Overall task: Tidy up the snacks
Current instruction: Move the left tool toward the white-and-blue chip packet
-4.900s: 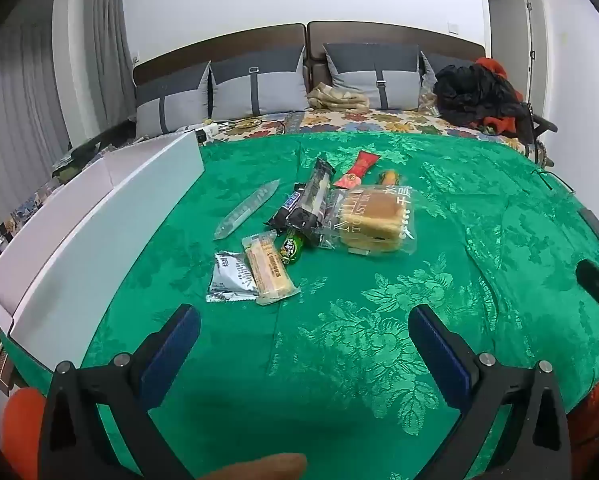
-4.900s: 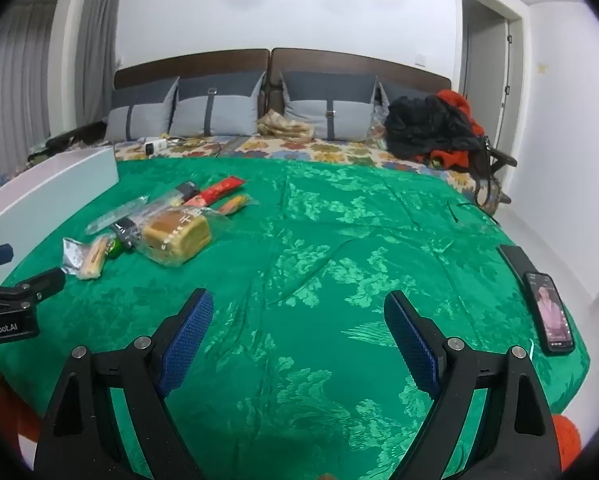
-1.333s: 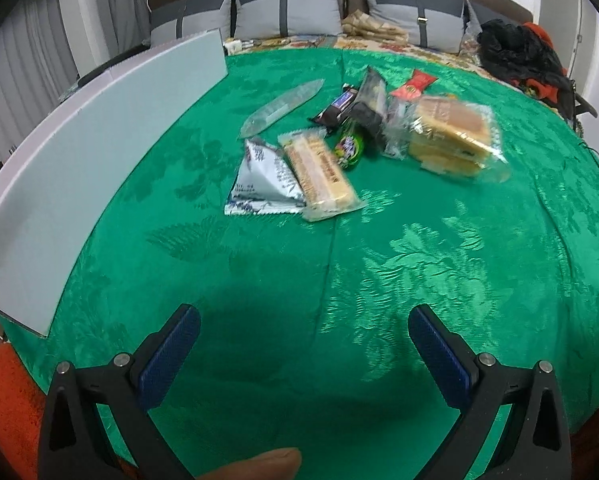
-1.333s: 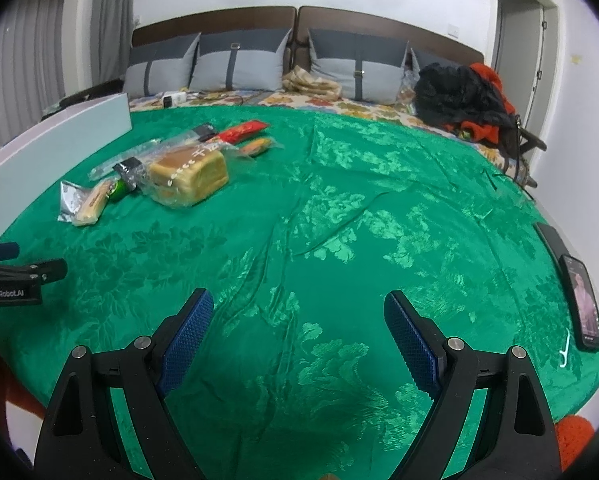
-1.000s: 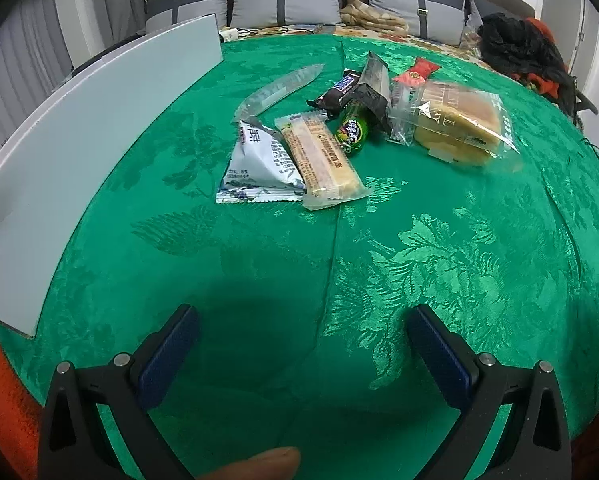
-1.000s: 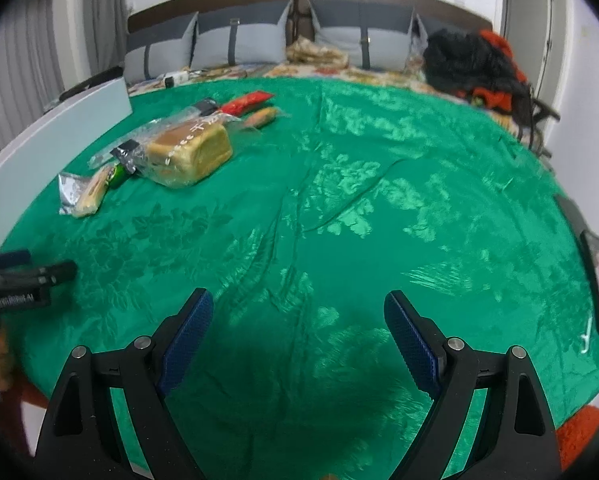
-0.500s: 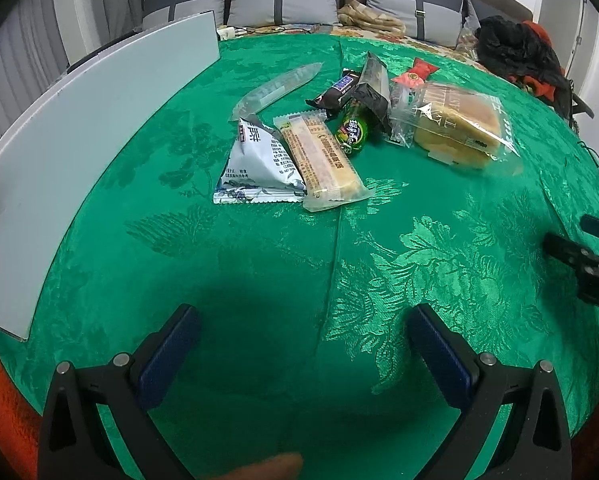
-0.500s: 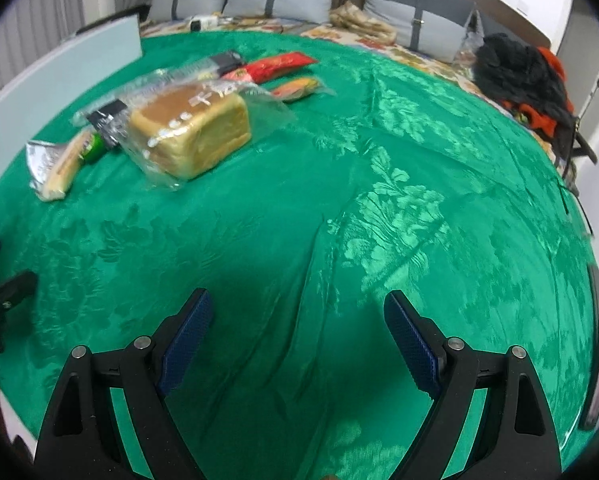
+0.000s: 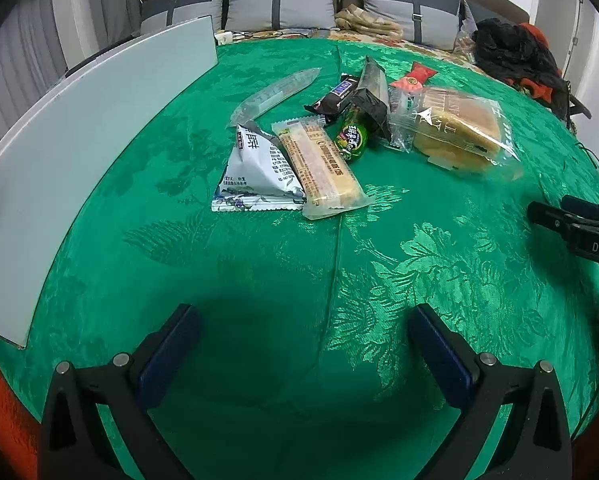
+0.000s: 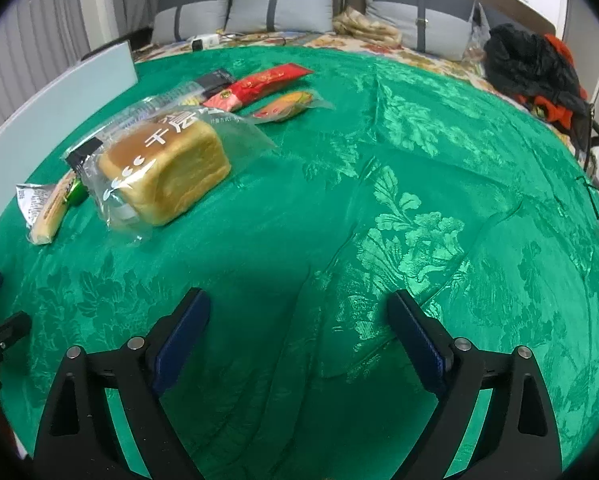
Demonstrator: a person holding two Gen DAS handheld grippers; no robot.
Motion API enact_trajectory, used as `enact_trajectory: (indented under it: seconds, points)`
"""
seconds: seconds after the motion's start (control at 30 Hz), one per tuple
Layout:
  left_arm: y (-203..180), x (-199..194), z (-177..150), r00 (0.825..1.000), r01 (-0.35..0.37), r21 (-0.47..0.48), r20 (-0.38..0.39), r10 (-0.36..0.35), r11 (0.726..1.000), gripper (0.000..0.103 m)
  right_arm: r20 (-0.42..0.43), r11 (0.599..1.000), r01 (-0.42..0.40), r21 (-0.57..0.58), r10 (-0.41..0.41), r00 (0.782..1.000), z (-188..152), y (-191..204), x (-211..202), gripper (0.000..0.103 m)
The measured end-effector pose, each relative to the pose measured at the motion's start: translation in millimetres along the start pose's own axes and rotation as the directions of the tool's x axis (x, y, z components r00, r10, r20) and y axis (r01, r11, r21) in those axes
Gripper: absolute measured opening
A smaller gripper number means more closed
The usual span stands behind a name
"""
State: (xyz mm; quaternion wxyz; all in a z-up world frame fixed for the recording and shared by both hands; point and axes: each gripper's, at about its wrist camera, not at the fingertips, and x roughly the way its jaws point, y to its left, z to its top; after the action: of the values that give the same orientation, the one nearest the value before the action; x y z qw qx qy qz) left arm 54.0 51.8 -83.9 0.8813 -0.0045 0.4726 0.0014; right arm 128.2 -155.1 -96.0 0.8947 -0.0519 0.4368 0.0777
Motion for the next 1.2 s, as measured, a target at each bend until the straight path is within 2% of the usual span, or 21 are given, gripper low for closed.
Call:
enact_trajectory:
  seconds: [0.53,1.2]
  points:
    - [-0.7,1.8,0.0,1.000,-0.003,0.000,0.024,0.003,1.000,0.103,-0.001,1.000,-0.007,0.005,0.007,1.000,-0.2,-0.8,0.6,0.095]
    - [-0.5,3.1,0.0,1.000,0.004,0.008,0.015,-0.004,1.000,0.103,-0.003,1.000,-0.005,0.008,0.005,1.000,-0.3,-0.6,0.9,0.095]
